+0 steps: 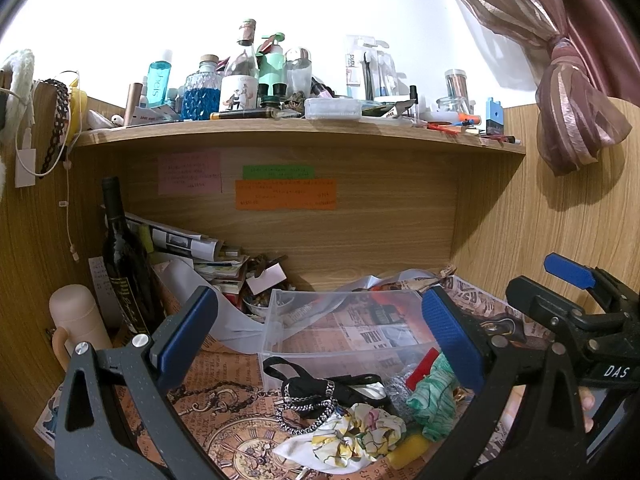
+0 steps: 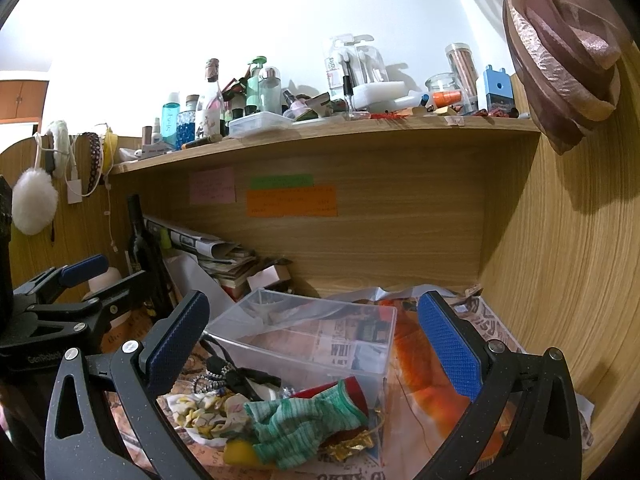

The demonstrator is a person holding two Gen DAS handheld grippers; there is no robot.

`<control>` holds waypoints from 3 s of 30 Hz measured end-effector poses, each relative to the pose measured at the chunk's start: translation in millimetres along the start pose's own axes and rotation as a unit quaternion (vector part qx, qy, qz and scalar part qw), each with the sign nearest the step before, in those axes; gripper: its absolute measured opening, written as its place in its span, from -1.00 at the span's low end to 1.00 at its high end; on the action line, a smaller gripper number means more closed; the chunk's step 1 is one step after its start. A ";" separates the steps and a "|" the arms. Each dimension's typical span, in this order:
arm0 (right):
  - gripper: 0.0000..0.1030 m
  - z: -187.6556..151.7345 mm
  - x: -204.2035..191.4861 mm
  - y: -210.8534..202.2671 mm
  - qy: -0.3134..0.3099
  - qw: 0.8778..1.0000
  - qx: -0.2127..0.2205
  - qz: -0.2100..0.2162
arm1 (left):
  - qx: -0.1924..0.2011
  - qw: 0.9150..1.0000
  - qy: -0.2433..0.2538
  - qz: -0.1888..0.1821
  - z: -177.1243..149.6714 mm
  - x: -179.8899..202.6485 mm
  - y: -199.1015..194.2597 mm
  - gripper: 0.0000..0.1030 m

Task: Organize soft objects

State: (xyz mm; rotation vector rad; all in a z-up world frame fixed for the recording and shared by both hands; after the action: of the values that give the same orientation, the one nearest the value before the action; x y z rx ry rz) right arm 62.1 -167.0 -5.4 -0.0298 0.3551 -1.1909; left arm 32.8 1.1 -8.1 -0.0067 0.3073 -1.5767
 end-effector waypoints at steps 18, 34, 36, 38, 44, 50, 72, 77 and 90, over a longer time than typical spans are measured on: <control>1.00 0.2 -1.3 0.7 0.003 1.000 -0.001 0.000 | 0.001 1.000 -0.001 0.001 0.0 -0.4 0.5 1.00; 1.00 -40.1 27.0 25.1 0.012 0.997 -0.073 -0.025 | -0.097 0.994 -0.025 -0.050 -55.2 -5.9 39.1 1.00; 1.00 -51.0 28.6 31.4 0.015 0.995 -0.095 -0.020 | -0.112 0.992 -0.028 -0.056 -66.0 -5.2 43.5 1.00; 1.00 -61.4 27.9 34.7 0.016 0.993 -0.113 -0.013 | -0.127 0.990 -0.027 -0.057 -76.8 -2.9 46.7 1.00; 0.81 -87.4 24.5 45.1 0.022 0.987 -0.161 0.011 | -0.158 0.984 -0.024 -0.076 -98.1 5.9 49.9 0.79; 0.47 -105.1 23.8 56.6 0.035 0.977 -0.207 0.033 | -0.184 0.977 -0.020 -0.102 -106.0 16.7 57.1 0.45; -0.49 -111.3 33.0 68.9 0.054 0.974 -0.218 0.022 | -0.229 0.963 0.011 -0.145 -120.1 26.7 61.6 -0.35; -0.49 -106.5 31.4 63.9 0.054 0.977 -0.206 0.027 | -0.249 0.958 0.036 -0.140 -125.5 35.0 75.7 -0.37; -0.50 -79.4 36.1 48.9 0.046 0.987 -0.151 0.024 | -0.181 0.978 0.017 -0.107 -91.6 25.3 59.6 -0.78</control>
State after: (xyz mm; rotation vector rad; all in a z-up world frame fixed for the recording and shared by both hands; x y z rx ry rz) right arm 95.1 -168.5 -99.8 -0.2286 0.6110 -1.0851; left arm 72.4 -6.2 -112.8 -0.3039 0.6349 -1.7154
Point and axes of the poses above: each gripper's, at about its wrist camera, not at the fingertips, and y roughly the way its jaws point, x to its right, z to its top, the point moved 3 cm from there along y, roughly the way its jaws point, and after that the axes turned 12 degrees about y, right-handed, at the moved point
